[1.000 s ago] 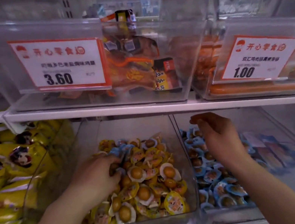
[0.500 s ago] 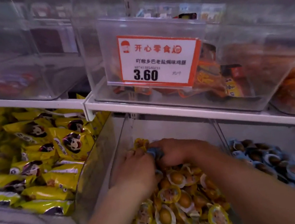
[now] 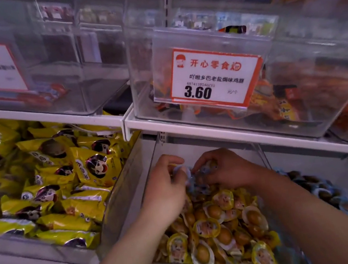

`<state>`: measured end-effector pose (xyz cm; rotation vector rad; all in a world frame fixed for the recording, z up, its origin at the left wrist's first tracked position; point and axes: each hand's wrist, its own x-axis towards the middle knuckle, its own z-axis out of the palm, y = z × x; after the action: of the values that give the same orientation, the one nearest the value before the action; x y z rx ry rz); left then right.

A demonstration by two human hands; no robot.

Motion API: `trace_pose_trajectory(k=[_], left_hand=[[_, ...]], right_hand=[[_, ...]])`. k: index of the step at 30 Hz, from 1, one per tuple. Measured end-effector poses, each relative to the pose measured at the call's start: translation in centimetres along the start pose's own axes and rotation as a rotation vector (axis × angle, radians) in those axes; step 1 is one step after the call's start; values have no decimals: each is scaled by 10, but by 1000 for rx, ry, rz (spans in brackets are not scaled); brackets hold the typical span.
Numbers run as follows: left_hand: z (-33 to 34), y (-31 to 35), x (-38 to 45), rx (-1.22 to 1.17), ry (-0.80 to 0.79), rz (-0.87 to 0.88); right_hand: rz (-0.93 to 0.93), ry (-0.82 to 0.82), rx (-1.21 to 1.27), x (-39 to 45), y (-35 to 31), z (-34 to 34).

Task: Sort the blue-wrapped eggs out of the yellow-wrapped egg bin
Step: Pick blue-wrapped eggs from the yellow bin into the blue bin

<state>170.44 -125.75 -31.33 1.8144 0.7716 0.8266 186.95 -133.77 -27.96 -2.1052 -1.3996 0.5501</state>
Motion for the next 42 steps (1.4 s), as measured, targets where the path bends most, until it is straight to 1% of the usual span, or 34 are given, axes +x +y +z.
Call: trace_pose_trajectory(k=[1, 4, 6, 7, 9, 10, 11, 13, 14, 16, 18, 20, 22, 24, 25, 27, 28, 29, 30, 31, 32, 33, 35, 37, 39, 42], left_hand=[[0, 1, -1, -84, 11, -21], [3, 5, -8, -301, 2, -165], [10, 8, -16, -380, -24, -219], [14, 10, -19, -396, -55, -226], [23, 15, -28, -437, -186, -215], [26, 15, -31, -393, -249, -173], [27, 14, -33, -290, -278, -117], [27, 9, -32, -94, -288, -45], [26, 8, -31, -48, -290, -47], [22, 8, -28, -18, -272, -45], [18, 4, -23, 14, -228, 16], [18, 1, -19, 59, -234, 53], [20, -4, -18, 91, -316, 96], [22, -10, -17, 141, -395, 125], [22, -12, -17, 194, -421, 124], [21, -14, -17, 360, -443, 128], [20, -15, -18, 431, -447, 133], [19, -15, -20, 471, -447, 137], [19, -14, -21, 489, -445, 143], [18, -12, -21, 484, -444, 150], [18, -11, -21, 457, -437, 152], [17, -9, -20, 411, -413, 145], [12, -7, -16, 301, -321, 102], [6, -6, -13, 202, -238, 50], [1, -6, -13, 145, -201, 15], [-3, -4, -17, 61, -218, -13]], right_hand=[[15, 31, 118, -12, -5, -5], [100, 42, 621, -52, -12, -7], [142, 52, 870, -72, -13, -1], [157, 57, 970, -79, -13, 4], [169, 66, 1123, -88, -10, 14], [173, 79, 1162, -91, -8, 19], [187, 101, 1177, -94, -5, 24], [231, 167, 1114, -95, -1, 30], [249, 199, 1010, -95, 2, 33], [216, 235, 682, -94, 2, 34], [109, 189, 443, -94, 0, 33], [19, 124, 383, -94, -1, 30], [-48, 47, 387, -96, -4, 27], [-60, -5, 384, -96, -4, 28], [-41, -9, 330, -96, -3, 29], [41, 47, 86, -101, -3, 25], [36, 116, -63, -105, -4, 21], [-16, 202, -169, -109, -5, 18], [-81, 276, -216, -113, -8, 16], [-129, 301, -219, -116, -9, 16], [-155, 265, -210, -119, -12, 17], [-167, 181, -200, -123, -14, 20], [-179, -49, -222, -130, -16, 30], [-215, -175, -315, -132, -12, 38], [-220, -191, -359, -129, -9, 40], [-186, -144, -194, -126, -8, 42]])
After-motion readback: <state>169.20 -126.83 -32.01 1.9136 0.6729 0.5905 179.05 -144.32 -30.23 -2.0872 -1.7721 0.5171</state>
